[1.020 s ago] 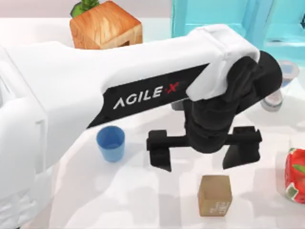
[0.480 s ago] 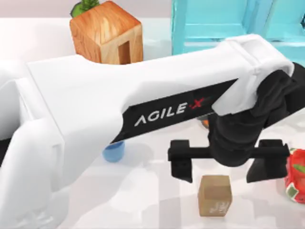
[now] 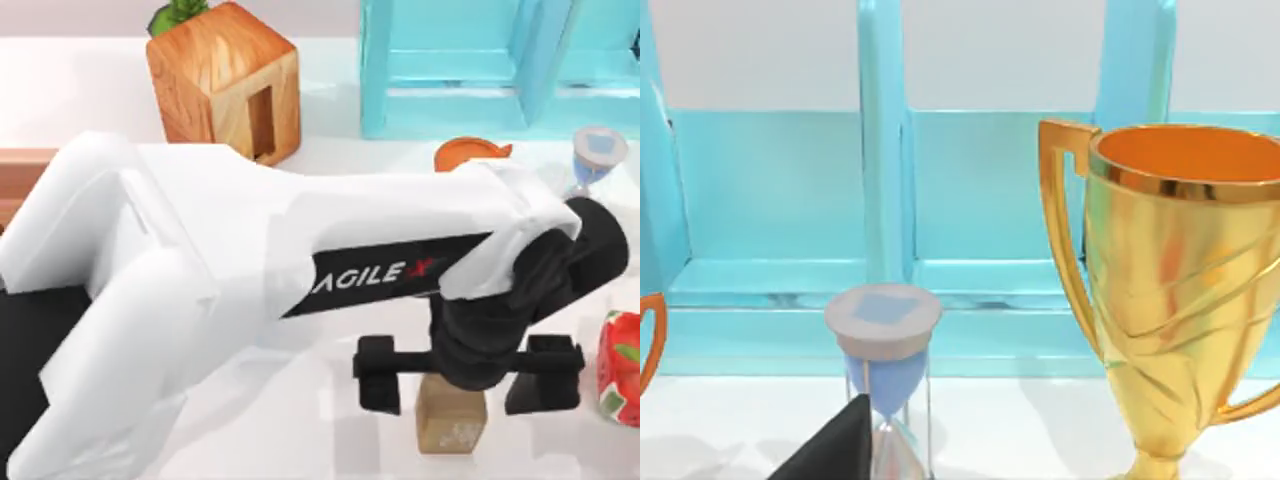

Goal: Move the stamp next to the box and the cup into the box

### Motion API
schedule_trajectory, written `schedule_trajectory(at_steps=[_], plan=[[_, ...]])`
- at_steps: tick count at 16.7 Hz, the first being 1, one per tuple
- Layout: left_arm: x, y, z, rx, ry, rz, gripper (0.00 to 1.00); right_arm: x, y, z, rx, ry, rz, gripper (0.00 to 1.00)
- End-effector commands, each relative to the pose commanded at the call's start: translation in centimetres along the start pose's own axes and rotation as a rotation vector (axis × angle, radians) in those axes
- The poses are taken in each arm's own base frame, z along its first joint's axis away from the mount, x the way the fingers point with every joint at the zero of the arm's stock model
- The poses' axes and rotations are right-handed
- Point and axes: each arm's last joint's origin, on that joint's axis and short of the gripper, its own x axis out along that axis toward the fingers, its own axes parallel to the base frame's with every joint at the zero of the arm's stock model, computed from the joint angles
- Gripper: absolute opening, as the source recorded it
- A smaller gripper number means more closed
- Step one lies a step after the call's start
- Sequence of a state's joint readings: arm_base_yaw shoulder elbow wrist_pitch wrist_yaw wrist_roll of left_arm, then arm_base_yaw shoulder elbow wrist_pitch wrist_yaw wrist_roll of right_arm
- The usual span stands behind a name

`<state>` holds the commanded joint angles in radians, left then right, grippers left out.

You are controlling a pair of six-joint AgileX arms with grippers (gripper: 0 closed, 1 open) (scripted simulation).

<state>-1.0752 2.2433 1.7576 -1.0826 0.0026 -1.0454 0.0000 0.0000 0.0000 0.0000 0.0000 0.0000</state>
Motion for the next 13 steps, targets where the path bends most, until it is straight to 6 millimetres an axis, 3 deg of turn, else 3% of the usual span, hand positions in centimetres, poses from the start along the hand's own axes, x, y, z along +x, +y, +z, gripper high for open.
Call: schedule_trajectory(at_steps=[2, 6, 13], plan=[[1.35, 0.14, -0.13, 0.0, 0.003, 0.006, 1.0, 0.0, 0.0, 0.0, 0.0, 0.0, 0.0, 1.0], [1.52, 0.16, -0.15, 0.0, 0.004, 0.007, 1.0, 0.0, 0.0, 0.0, 0.0, 0.0, 0.0, 1.0], [1.52, 0.16, -0.15, 0.0, 0.004, 0.007, 0.47, 0.0, 0.0, 0.0, 0.0, 0.0, 0.0, 1.0]])
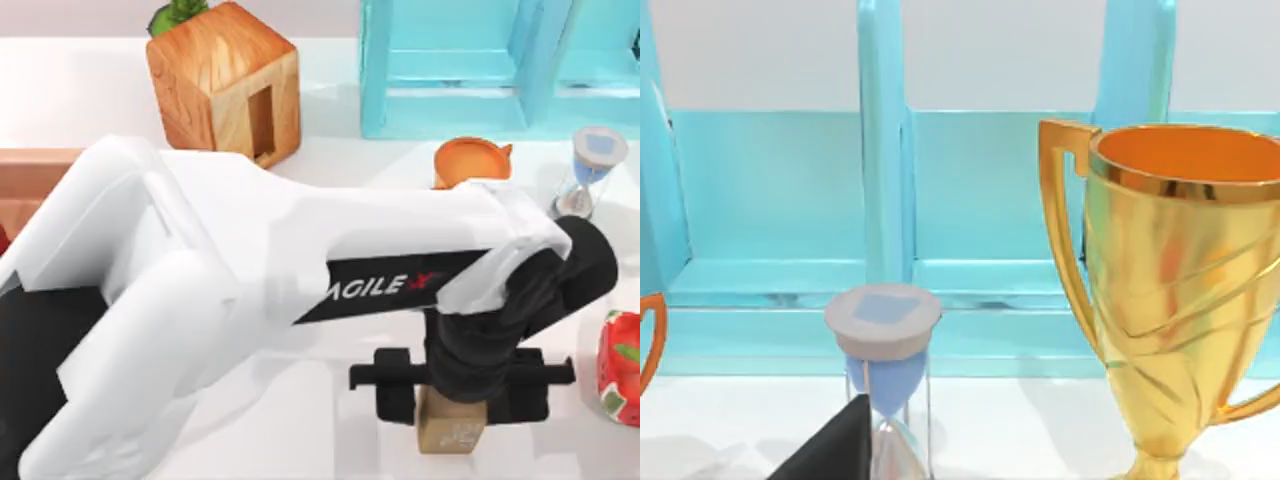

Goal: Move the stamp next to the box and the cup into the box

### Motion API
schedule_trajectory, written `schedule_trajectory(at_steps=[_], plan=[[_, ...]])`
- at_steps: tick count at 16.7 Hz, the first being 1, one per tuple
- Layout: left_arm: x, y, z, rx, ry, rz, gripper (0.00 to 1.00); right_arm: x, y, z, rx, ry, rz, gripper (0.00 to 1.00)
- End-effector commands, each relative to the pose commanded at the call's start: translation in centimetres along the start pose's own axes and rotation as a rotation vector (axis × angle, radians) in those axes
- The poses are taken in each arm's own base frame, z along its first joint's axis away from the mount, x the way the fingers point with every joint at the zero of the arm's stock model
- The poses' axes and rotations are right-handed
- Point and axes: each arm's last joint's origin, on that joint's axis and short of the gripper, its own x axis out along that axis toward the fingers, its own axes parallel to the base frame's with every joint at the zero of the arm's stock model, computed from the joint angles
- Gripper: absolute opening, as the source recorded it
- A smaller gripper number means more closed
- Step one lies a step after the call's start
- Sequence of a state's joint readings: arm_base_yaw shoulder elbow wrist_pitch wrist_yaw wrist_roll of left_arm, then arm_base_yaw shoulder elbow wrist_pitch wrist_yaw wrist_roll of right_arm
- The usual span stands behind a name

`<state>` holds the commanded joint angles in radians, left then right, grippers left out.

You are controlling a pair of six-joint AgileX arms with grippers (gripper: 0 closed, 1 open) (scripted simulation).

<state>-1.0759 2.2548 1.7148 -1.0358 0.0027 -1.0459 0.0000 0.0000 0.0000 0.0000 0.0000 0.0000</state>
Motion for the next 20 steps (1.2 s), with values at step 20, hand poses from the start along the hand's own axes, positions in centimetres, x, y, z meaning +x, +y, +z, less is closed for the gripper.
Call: schedule_trajectory(at_steps=[20], plan=[[-3.0, 3.3, 0.6, 0.001, 0.013, 0.019, 0.0, 0.0, 0.0, 0.0, 0.0, 0.0, 0.0, 1.0]])
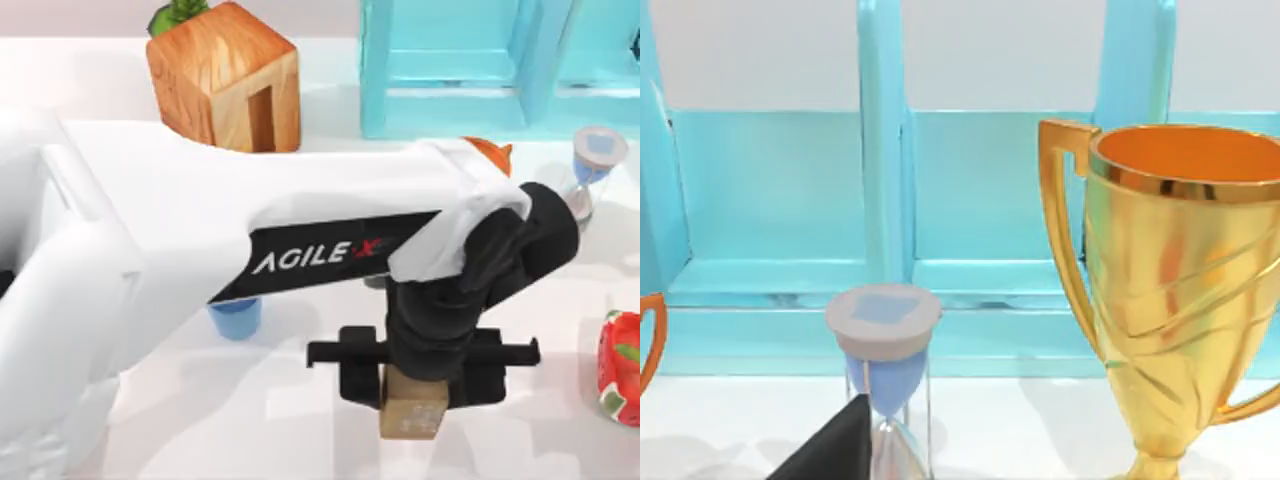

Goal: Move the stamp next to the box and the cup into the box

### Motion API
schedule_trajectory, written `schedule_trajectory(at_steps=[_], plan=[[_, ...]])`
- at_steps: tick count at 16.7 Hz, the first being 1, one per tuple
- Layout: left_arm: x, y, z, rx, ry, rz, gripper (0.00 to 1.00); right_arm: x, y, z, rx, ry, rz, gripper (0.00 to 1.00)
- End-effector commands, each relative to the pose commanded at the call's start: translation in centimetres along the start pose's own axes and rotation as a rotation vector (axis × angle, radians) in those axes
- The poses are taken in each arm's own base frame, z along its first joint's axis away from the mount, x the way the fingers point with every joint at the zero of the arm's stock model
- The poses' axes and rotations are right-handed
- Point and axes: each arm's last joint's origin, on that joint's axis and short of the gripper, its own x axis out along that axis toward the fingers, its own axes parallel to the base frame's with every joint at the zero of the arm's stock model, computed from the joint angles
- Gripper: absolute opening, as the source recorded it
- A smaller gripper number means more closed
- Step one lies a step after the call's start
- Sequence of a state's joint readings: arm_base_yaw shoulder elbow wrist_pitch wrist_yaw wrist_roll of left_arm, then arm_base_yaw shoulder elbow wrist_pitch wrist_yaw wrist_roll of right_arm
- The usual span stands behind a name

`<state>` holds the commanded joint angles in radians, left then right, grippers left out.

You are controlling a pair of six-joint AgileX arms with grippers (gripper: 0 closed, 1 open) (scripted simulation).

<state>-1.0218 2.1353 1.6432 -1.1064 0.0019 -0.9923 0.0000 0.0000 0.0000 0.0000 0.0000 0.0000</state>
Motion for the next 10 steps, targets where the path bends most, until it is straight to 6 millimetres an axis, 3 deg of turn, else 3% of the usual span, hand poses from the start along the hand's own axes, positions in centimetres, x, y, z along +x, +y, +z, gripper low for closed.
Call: schedule_trajectory(at_steps=[4, 7, 10], plan=[[-5.9, 4.3, -0.6, -0.001, -0.035, -0.051, 0.0, 0.0, 0.0, 0.0, 0.0, 0.0, 0.0, 1.0], [-6.9, 6.8, -0.7, -0.001, -0.015, -0.022, 0.0, 0.0, 0.0, 0.0, 0.0, 0.0, 0.0, 1.0], [-6.9, 6.9, -0.7, -0.001, -0.014, -0.021, 0.0, 0.0, 0.0, 0.0, 0.0, 0.0, 0.0, 1.0]])
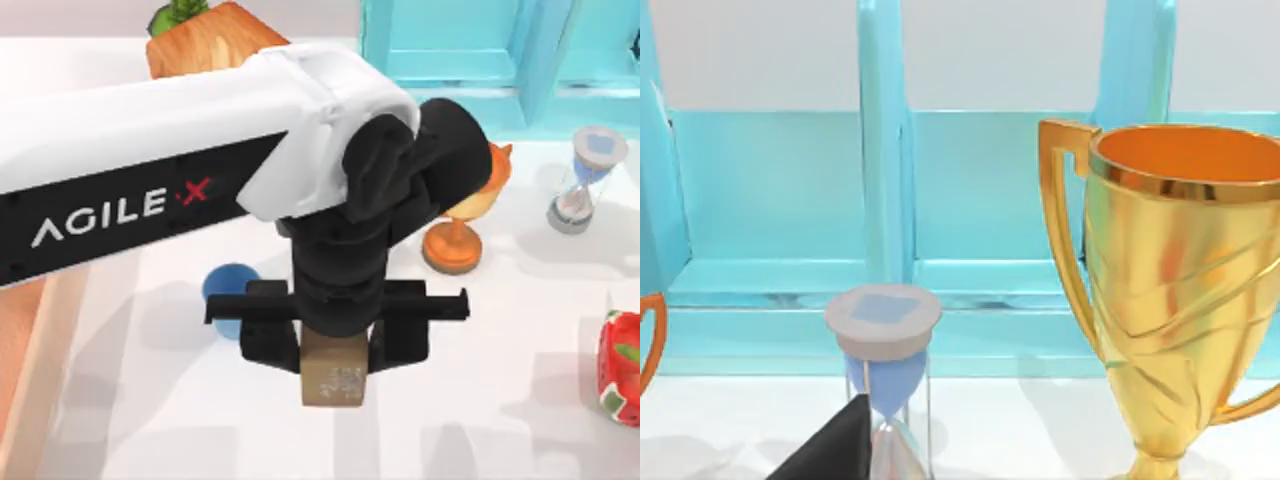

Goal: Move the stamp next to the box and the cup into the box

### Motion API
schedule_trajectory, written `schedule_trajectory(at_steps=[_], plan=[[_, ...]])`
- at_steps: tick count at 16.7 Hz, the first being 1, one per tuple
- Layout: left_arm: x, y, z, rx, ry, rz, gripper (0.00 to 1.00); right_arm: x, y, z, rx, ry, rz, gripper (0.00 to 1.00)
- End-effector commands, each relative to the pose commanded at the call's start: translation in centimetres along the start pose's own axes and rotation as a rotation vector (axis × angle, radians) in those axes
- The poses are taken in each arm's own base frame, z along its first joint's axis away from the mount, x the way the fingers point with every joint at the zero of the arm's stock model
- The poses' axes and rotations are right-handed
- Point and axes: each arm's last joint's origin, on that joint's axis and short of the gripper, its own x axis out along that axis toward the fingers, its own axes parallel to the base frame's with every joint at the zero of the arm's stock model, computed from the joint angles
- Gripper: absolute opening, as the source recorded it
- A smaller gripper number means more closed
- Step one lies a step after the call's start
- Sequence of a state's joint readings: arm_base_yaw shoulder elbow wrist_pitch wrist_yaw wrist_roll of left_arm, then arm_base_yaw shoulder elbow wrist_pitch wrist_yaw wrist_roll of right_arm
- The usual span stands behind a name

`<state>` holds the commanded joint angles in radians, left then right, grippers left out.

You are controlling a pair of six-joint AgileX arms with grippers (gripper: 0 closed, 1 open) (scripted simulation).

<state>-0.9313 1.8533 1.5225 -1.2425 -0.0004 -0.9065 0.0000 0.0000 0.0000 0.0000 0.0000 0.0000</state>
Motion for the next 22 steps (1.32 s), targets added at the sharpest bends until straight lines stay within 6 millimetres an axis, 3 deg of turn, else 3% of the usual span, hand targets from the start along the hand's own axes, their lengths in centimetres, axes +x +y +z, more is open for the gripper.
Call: schedule_trajectory(at_steps=[2, 4, 7, 11, 13, 19, 22], plan=[[0.0, -0.1, 0.0, 0.005, 0.0, 0.001, 0.0, 0.0, 0.0, 0.0, 0.0, 0.0, 0.0, 1.0], [-0.2, 1.5, 0.3, 0.006, 0.006, 0.007, 0.0, 0.0, 0.0, 0.0, 0.0, 0.0, 0.0, 1.0], [-1.2, 6.2, 0.6, 0.006, 0.004, 0.004, 0.0, 0.0, 0.0, 0.0, 0.0, 0.0, 0.0, 1.0], [-2.4, 13.6, -0.6, 0.004, -0.017, -0.012, 0.0, 0.0, 0.0, 0.0, 0.0, 0.0, 0.0, 1.0], [-2.3, 15.6, -1.3, 0.005, -0.007, -0.005, 0.0, 0.0, 0.0, 0.0, 0.0, 0.0, 0.0, 1.0], [-2.1, 16.1, -1.5, 0.01, -0.001, 0.0, 0.0, 0.0, 0.0, 0.0, 0.0, 0.0, 0.0, 1.0], [-0.3, 16.1, -1.4, 0.008, 0.002, 0.001, 0.0, 0.0, 0.0, 0.0, 0.0, 0.0, 0.0, 1.0]])
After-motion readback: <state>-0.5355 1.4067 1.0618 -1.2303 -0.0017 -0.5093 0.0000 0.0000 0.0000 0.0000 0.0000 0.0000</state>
